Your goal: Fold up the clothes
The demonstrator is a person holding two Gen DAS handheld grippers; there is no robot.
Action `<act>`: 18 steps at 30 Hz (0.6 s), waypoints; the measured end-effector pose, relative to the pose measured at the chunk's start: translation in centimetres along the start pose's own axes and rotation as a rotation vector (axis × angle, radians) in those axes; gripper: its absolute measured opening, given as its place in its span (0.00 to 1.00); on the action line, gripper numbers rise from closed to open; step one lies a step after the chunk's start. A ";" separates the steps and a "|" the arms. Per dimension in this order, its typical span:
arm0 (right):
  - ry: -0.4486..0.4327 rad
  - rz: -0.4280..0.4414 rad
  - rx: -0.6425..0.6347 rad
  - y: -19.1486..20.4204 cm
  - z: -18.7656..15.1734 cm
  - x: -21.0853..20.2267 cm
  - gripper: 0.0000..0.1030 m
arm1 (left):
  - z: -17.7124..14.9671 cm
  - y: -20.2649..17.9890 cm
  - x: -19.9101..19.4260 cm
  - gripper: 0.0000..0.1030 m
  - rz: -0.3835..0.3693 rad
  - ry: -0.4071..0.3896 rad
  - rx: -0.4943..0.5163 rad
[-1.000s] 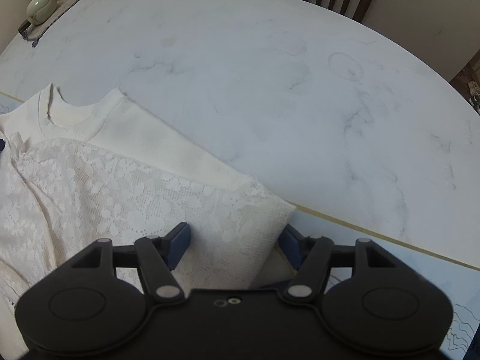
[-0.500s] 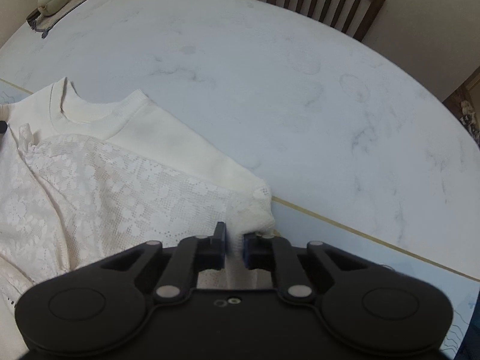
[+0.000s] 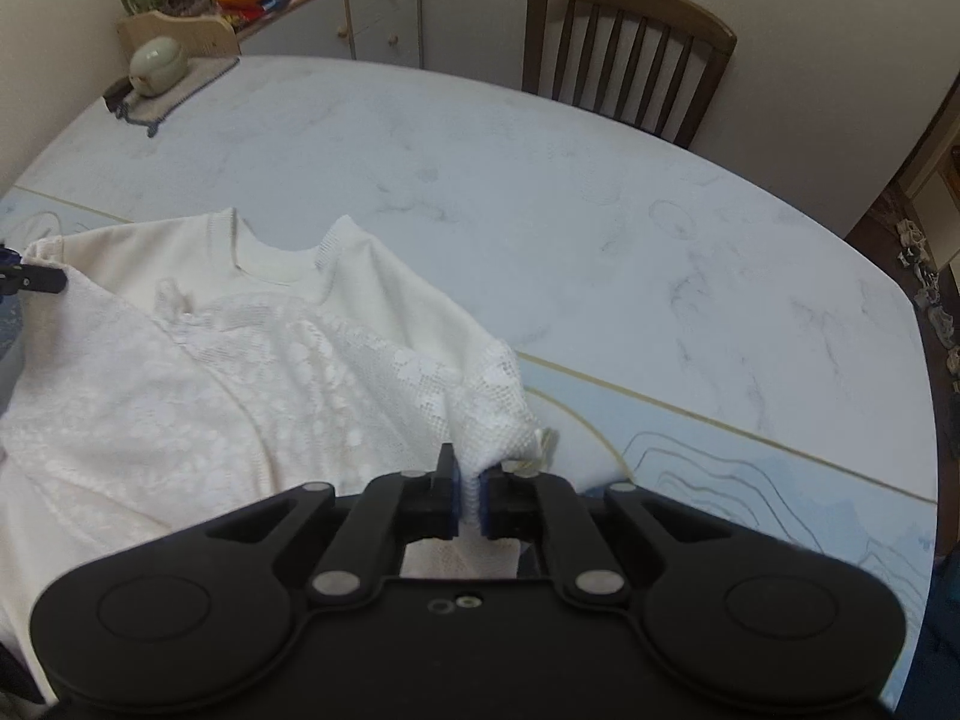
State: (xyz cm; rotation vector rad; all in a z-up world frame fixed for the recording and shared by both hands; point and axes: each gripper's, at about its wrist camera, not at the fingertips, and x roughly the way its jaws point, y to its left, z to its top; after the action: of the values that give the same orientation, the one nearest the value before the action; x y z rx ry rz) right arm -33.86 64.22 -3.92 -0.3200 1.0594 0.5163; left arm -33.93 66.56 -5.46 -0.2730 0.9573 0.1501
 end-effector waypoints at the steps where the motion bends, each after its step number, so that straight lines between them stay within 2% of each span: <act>1: -0.012 0.009 0.004 0.5 -0.4 -0.7 1.00 | -0.3 0.0 -0.5 0.09 -0.005 -0.008 0.007; 10: -0.090 0.132 -0.021 3.8 -4.8 -6.6 1.00 | -4.9 -0.8 -5.4 0.09 0.001 -0.036 -0.011; 18: -0.053 0.262 -0.012 3.9 -11.5 -9.5 1.00 | -11.7 -2.6 -8.6 0.09 0.041 0.019 -0.045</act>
State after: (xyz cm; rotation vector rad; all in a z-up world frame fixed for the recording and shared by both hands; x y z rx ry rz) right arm -48.15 59.52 -0.82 -0.1774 1.0529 0.7622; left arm -47.34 60.56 -4.30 -0.2967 0.9798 0.2070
